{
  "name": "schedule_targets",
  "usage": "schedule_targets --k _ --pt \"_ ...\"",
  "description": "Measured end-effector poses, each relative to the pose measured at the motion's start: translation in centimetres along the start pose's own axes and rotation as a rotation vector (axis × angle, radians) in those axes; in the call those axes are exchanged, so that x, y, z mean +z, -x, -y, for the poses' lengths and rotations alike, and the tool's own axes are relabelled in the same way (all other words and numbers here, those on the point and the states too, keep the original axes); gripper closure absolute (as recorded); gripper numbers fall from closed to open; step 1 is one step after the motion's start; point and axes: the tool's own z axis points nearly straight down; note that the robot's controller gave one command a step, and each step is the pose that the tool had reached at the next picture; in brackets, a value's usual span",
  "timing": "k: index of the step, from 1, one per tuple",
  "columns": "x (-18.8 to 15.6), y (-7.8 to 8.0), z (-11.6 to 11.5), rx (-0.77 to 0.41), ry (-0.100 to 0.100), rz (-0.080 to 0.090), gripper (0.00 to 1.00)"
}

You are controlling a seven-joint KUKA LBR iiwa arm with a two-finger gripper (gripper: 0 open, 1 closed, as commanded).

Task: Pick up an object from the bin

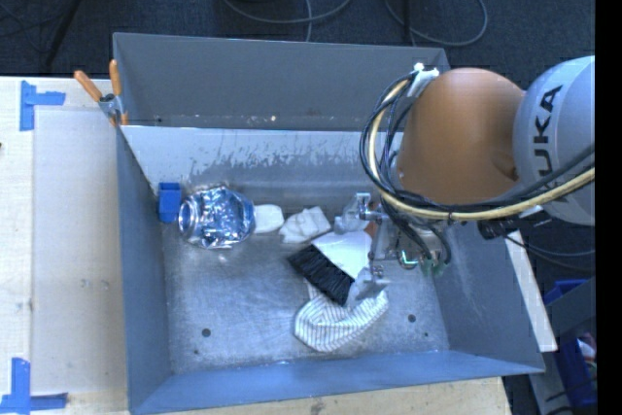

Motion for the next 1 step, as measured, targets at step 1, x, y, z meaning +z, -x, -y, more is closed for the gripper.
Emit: schedule_targets --k 1 --pt "-0.32 0.14 0.02 0.001 0.0 0.007 0.0"
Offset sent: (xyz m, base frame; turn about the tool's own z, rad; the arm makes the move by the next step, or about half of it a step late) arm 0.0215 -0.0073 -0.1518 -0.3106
